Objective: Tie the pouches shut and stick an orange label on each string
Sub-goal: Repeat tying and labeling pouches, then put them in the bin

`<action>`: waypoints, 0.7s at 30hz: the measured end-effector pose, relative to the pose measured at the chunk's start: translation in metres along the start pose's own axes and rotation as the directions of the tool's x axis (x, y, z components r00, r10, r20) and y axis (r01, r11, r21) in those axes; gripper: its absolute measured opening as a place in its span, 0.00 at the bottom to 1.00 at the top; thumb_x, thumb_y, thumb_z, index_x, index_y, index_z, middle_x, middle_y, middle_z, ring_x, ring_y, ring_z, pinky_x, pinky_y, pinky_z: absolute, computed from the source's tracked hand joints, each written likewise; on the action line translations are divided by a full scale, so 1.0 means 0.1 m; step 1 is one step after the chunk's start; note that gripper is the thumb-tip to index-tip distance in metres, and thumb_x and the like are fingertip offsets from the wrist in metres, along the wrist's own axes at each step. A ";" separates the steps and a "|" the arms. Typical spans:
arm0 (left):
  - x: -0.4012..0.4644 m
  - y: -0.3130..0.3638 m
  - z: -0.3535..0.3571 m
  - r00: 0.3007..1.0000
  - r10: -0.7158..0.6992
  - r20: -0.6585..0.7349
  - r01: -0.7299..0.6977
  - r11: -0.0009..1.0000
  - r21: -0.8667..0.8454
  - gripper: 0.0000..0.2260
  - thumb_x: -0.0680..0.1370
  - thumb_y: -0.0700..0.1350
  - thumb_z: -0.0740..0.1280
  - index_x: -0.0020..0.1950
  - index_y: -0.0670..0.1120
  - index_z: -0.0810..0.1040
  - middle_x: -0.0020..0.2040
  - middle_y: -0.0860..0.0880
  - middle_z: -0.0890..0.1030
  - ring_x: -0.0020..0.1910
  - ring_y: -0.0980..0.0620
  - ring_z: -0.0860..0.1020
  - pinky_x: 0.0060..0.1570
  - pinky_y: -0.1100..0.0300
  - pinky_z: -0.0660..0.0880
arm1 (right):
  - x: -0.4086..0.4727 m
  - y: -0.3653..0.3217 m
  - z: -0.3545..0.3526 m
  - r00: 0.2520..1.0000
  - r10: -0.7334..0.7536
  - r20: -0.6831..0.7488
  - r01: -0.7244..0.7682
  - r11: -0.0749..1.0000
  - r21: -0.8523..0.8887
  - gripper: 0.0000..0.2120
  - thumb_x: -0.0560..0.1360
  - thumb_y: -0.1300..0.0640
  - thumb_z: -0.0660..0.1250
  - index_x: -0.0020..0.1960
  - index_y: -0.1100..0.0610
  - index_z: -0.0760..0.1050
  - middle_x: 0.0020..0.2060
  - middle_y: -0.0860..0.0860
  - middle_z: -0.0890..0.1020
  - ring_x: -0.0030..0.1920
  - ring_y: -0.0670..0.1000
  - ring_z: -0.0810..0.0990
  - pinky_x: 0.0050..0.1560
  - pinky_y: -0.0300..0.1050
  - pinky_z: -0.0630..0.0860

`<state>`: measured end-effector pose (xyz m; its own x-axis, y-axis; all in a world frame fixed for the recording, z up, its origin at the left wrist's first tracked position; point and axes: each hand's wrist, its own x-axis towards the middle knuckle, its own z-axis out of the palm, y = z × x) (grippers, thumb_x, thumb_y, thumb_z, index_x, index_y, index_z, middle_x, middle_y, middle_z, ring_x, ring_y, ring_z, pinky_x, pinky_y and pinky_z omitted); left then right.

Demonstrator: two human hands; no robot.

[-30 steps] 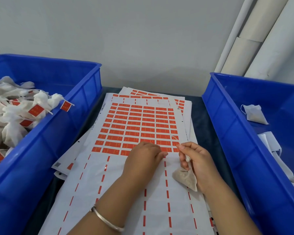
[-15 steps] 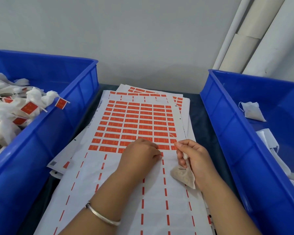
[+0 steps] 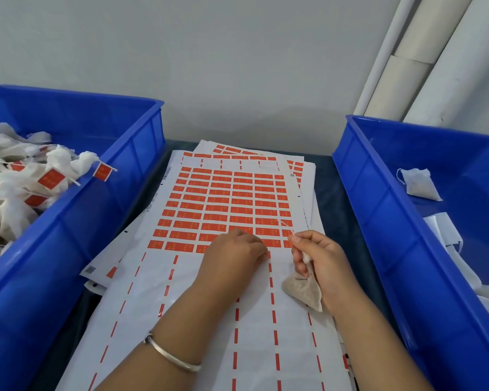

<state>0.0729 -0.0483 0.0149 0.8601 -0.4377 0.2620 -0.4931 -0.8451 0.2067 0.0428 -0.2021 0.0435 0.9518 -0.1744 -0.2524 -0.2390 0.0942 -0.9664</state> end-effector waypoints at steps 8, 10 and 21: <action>-0.02 -0.04 0.03 0.997 -0.073 -0.035 0.068 0.991 -0.111 0.13 0.80 0.51 0.60 0.62 0.54 0.78 0.61 0.57 0.78 0.59 0.57 0.73 0.62 0.64 0.66 | -0.01 0.00 0.00 1.000 0.005 0.008 -0.005 1.000 0.004 0.03 0.76 0.58 0.68 0.45 0.56 0.80 0.33 0.53 0.82 0.23 0.46 0.72 0.26 0.35 0.71; -0.01 -0.04 0.01 0.997 -0.080 -0.023 0.076 0.987 -0.142 0.12 0.79 0.52 0.62 0.60 0.55 0.79 0.60 0.57 0.78 0.58 0.58 0.73 0.60 0.65 0.66 | -0.01 -0.01 0.00 1.000 0.006 0.007 -0.006 1.000 -0.002 0.04 0.76 0.58 0.68 0.44 0.56 0.80 0.33 0.54 0.82 0.23 0.46 0.72 0.25 0.35 0.71; 0.01 -0.01 -0.03 1.000 0.002 -0.030 -0.004 0.998 -0.067 0.13 0.79 0.51 0.61 0.62 0.55 0.78 0.61 0.56 0.78 0.59 0.57 0.73 0.62 0.64 0.66 | -0.01 -0.03 0.01 1.000 0.012 -0.001 -0.012 1.000 -0.017 0.03 0.76 0.58 0.68 0.44 0.56 0.79 0.29 0.50 0.81 0.21 0.44 0.71 0.25 0.34 0.71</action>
<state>0.0741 -0.0473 0.0177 0.8548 -0.4301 0.2905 -0.5042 -0.8208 0.2683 0.0425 -0.2015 0.0464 0.9488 -0.1739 -0.2636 -0.2532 0.0800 -0.9641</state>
